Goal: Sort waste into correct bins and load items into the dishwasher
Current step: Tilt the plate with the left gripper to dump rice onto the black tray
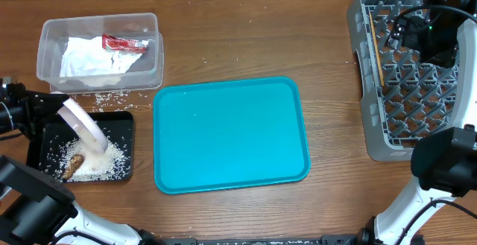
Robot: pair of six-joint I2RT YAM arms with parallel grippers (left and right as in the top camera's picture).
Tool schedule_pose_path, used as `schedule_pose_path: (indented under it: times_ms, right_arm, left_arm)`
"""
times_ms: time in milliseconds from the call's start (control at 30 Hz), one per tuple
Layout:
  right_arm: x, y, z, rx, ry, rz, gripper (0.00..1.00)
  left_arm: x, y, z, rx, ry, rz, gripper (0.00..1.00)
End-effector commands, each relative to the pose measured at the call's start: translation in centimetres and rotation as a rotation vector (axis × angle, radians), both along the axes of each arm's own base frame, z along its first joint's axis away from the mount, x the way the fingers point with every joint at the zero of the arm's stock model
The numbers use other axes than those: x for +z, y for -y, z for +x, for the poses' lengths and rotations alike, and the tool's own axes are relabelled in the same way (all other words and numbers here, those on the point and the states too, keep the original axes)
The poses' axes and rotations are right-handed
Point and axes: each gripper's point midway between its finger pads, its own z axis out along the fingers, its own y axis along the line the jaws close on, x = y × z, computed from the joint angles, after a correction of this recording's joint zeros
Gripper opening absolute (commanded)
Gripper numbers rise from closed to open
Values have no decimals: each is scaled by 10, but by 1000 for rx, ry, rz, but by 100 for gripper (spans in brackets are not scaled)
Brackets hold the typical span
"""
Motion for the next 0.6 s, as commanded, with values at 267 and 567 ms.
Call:
schedule_pose_path:
  times_ms: [267,567]
  right_arm:
    - [1,1,1,-6,6,-7,100]
    - [1,1,1,-6,6,-7,100]
  left_arm:
    - [30,-4,8,-9,173,50,4]
    - [34,-7,12,12,192,34,4]
